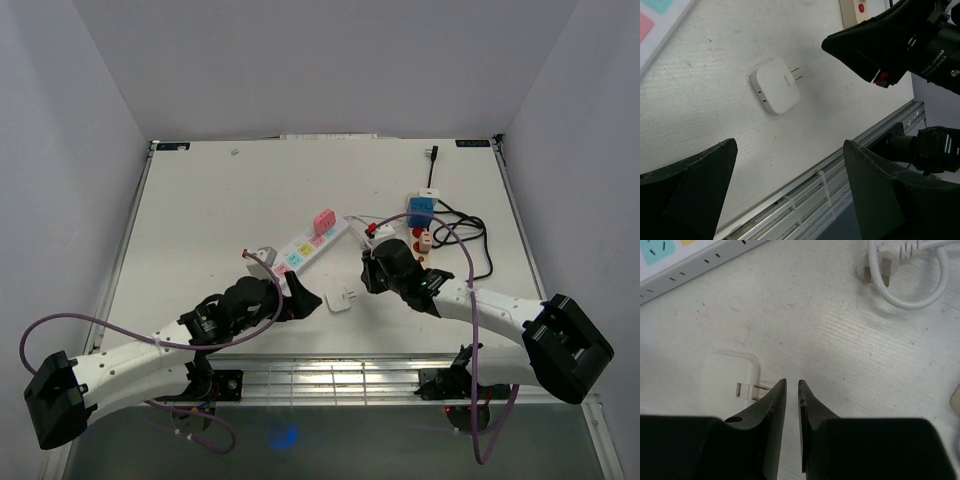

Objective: Insert the plug
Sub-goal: Pick up the plug from the center of the board.

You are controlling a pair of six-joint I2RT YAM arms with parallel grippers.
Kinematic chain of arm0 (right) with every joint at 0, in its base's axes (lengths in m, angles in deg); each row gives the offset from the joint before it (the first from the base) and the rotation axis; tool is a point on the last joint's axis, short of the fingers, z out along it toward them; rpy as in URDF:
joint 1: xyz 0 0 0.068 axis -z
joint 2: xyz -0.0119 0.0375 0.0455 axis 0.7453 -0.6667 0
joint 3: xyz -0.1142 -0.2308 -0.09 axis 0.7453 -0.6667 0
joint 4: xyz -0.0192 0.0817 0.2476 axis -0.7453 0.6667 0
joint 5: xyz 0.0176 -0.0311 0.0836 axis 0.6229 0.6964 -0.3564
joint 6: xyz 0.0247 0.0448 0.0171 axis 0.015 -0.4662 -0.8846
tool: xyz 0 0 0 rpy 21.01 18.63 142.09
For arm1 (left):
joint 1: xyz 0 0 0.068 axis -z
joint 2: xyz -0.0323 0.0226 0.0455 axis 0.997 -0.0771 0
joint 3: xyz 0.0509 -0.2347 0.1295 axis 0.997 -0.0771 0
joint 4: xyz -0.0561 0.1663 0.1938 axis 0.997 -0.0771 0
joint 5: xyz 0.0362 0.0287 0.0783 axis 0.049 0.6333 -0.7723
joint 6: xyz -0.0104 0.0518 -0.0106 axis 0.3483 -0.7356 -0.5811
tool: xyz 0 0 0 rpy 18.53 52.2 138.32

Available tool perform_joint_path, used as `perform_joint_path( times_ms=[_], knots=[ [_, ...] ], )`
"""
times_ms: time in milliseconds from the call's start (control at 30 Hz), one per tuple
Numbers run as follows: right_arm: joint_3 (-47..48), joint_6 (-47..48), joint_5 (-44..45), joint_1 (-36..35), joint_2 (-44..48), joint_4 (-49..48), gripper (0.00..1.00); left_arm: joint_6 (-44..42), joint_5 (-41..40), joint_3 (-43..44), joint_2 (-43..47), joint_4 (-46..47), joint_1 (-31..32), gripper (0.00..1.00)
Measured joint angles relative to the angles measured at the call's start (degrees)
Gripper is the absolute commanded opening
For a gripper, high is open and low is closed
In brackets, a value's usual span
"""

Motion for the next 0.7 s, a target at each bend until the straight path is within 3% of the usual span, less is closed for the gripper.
perform_joint_path(
  times_ms=[367,700],
  knots=[
    [-0.4,0.5,-6.3,0.0,-7.4,-3.8,0.18,17.2,-13.0,-3.0,-15.8,12.5,13.9,0.98],
    [-0.4,0.9,-10.3,0.0,-9.3,-7.4,0.15,23.5,-15.9,-3.1,-22.4,24.5,15.4,0.98]
  ],
)
